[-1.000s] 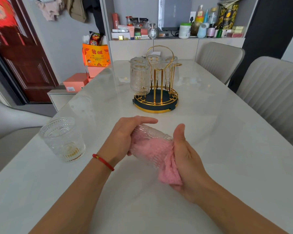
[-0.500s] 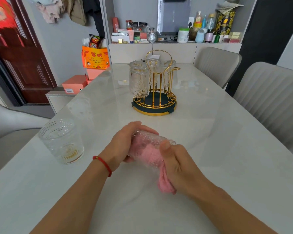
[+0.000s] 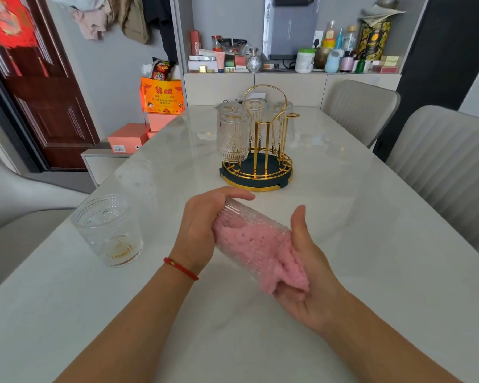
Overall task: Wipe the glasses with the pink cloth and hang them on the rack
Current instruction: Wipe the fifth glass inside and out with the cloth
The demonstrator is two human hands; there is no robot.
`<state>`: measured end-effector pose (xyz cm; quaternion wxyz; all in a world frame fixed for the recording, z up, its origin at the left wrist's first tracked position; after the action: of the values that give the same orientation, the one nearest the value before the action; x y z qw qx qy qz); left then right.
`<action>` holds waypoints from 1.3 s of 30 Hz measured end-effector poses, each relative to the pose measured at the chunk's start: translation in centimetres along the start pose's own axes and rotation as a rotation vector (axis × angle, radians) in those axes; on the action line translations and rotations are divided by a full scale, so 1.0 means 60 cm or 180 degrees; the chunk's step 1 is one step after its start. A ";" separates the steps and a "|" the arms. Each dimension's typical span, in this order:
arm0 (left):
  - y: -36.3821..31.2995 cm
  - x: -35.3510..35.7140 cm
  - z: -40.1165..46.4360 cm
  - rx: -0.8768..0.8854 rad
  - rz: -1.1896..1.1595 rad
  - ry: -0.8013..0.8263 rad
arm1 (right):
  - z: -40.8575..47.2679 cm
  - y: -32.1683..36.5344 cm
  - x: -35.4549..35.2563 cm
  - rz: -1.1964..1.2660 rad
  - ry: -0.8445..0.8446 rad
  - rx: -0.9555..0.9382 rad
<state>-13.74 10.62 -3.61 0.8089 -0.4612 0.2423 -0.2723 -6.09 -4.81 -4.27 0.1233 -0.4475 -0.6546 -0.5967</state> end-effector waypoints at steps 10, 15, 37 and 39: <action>-0.005 0.002 0.000 -0.1605 0.0397 0.0515 | -0.010 0.026 -0.019 -0.4078 0.0980 -0.0784; -0.005 0.006 0.002 -0.1947 0.0305 0.0161 | -0.017 0.008 0.003 -0.3724 0.1176 -0.1135; -0.023 0.003 0.003 -0.1018 -0.0250 0.0236 | -0.036 0.028 0.026 -0.1481 0.0099 -0.0871; -0.017 -0.007 -0.005 -0.1549 -0.0168 0.0711 | -0.039 0.025 0.026 -0.2490 0.0238 -0.1410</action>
<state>-14.45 10.30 -2.77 0.6351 -0.6154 0.3764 -0.2762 -6.76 -6.36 -1.58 -0.1867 -0.1601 -0.6260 -0.7400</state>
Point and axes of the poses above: each hand's wrist, its own z-axis towards the middle knuckle, its own x-axis out of the palm, y = z × x, the point moved 1 cm from there along z, towards the middle knuckle, and after that the axes turned 6 degrees about z, right-handed, at the moved point
